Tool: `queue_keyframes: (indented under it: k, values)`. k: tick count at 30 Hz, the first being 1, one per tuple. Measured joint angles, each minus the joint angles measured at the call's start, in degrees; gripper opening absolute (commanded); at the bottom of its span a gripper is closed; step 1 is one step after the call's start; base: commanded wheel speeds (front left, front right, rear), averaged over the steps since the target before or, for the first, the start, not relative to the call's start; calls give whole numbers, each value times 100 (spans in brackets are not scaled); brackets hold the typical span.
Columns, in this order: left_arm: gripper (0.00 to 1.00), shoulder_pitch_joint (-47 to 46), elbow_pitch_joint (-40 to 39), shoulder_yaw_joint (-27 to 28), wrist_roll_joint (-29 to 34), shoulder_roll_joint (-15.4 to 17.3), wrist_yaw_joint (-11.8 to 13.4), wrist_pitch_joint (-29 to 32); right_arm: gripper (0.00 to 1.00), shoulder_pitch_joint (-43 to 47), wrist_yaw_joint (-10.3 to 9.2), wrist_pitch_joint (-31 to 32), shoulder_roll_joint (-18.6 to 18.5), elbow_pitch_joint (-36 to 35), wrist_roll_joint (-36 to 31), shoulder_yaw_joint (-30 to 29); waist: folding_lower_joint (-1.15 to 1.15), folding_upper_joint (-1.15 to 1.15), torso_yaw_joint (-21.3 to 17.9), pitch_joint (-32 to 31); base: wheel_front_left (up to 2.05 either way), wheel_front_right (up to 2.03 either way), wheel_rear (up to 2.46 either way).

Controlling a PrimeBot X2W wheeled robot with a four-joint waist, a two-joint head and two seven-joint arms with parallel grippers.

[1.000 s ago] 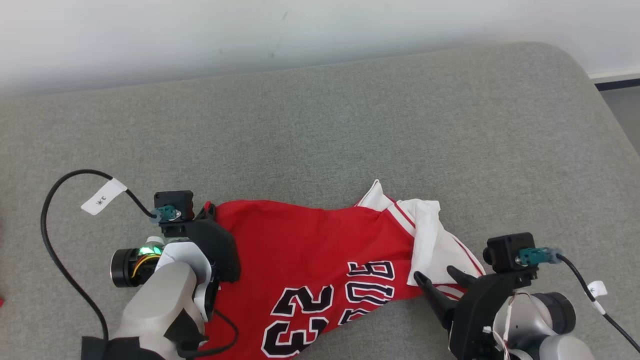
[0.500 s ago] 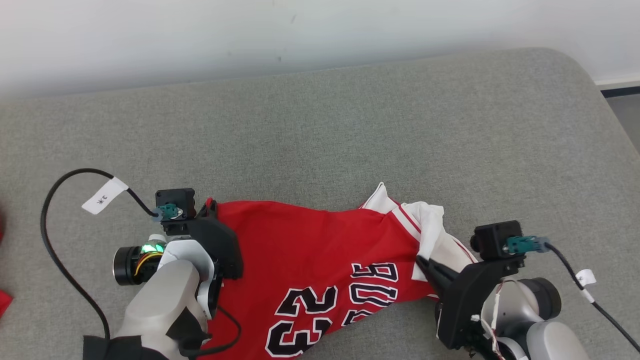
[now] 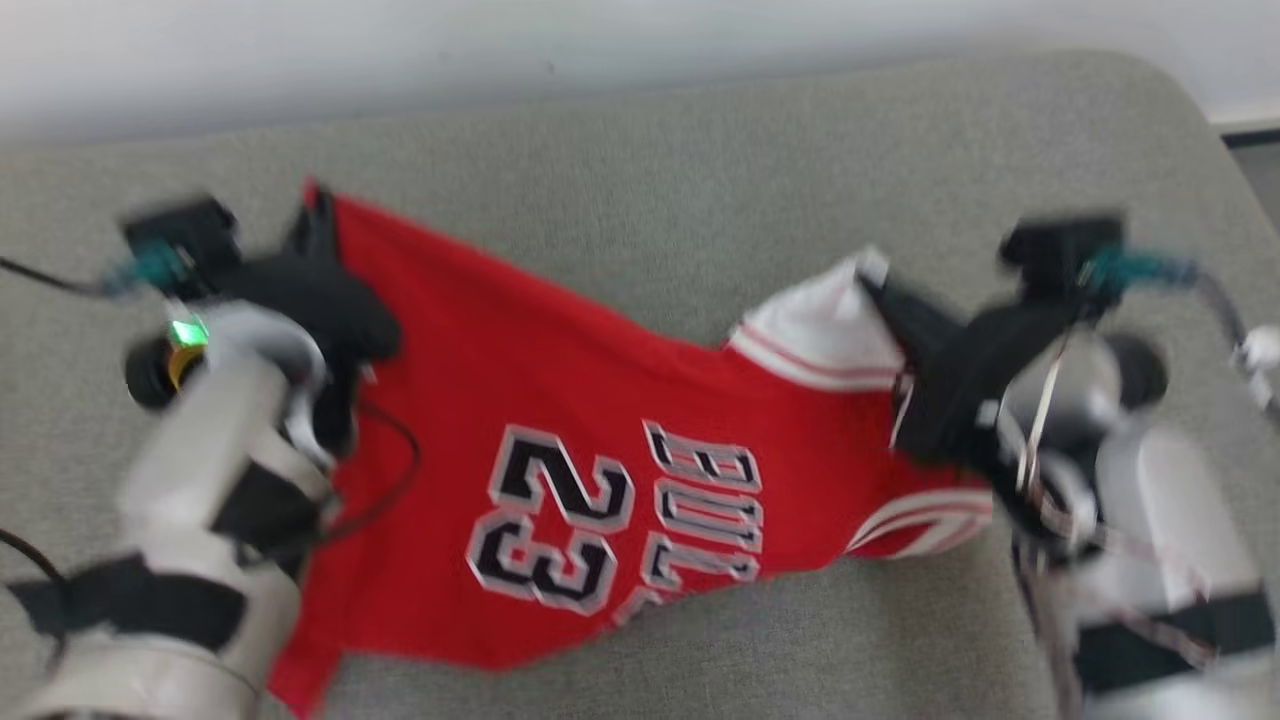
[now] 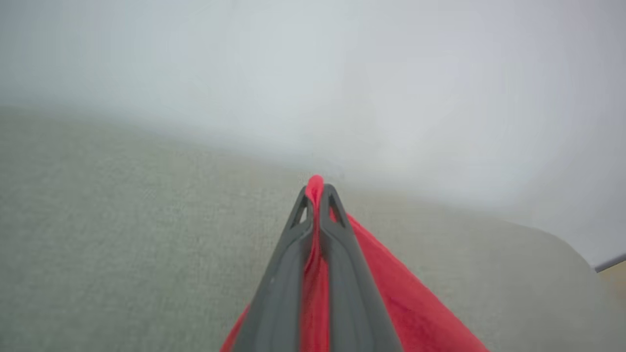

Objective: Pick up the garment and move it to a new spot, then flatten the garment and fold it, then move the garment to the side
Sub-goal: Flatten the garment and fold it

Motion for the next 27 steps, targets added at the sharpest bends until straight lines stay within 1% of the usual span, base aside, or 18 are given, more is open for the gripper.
queue_keyframes:
  k: [1,2,3,4,8,9,11,14,16,18,20,21,22,24,27]
  values:
    - [0,-165,-85,83,-65,65,-87,74,0,-358,0,-97,-3,220,38,-75,0,0,-5,82,0,0,0]
    - [0,-365,-179,218,-188,113,-141,136,0,-740,-3,-191,-91,471,-3,-53,1,0,-9,170,0,0,0]
    - [0,-587,-279,282,-287,183,-159,183,0,-1114,-1,-289,-234,677,-124,36,1,0,-11,259,0,0,0]
    - [0,-822,-383,290,-264,298,-182,210,0,-1492,-1,-428,-285,904,-186,21,1,1,-11,350,0,0,0]
    - [0,-1813,-744,308,-8,773,-78,144,0,-2947,-1,-1213,-219,1778,-263,-330,1,1,4,725,0,0,0]
    - [0,-1978,-816,325,0,842,-75,121,0,-3267,-1,-1452,-180,1984,-274,-444,2,1,10,808,0,0,0]
    - [0,-2243,-957,301,130,939,20,63,0,-3836,-1,-1944,-104,2338,-316,-669,2,1,24,953,0,0,0]
    - [0,-2760,-1329,392,255,1082,75,-103,0,-4614,-1,-2687,-88,2684,-584,-817,2,1,47,1119,0,0,0]
    - [0,-3115,-1633,586,259,1122,118,-227,0,-5066,-1,-3239,-94,2839,-795,-891,2,1,58,1197,0,0,0]
    - [0,-3382,-2062,810,310,1132,100,-283,0,-5491,-1,-3834,-160,2924,-1011,-991,2,1,61,1253,0,0,0]
    - [0,-3482,-2633,1180,437,1068,116,-285,0,-5823,-1,-4283,-227,3008,-1182,-1060,2,1,69,1275,0,0,0]
    - [0,-3484,-2873,1345,544,1025,99,-301,0,-5929,-1,-4430,-267,3082,-1265,-1056,1,1,77,1272,0,0,0]
    - [0,-3378,-3188,1539,737,940,-21,-302,0,-6039,-1,-4606,-327,3212,-1362,-969,-1,-1,106,1259,0,0,0]
    - [0,-3064,-3318,1669,823,836,-162,-302,0,-6065,-1,-4720,-412,3364,-1377,-851,-1,-1,129,1242,0,0,0]
    - [0,-2470,-3330,1781,904,711,-311,-301,0,-5954,-1,-4697,-572,3584,-1346,-620,0,0,165,1233,0,0,0]
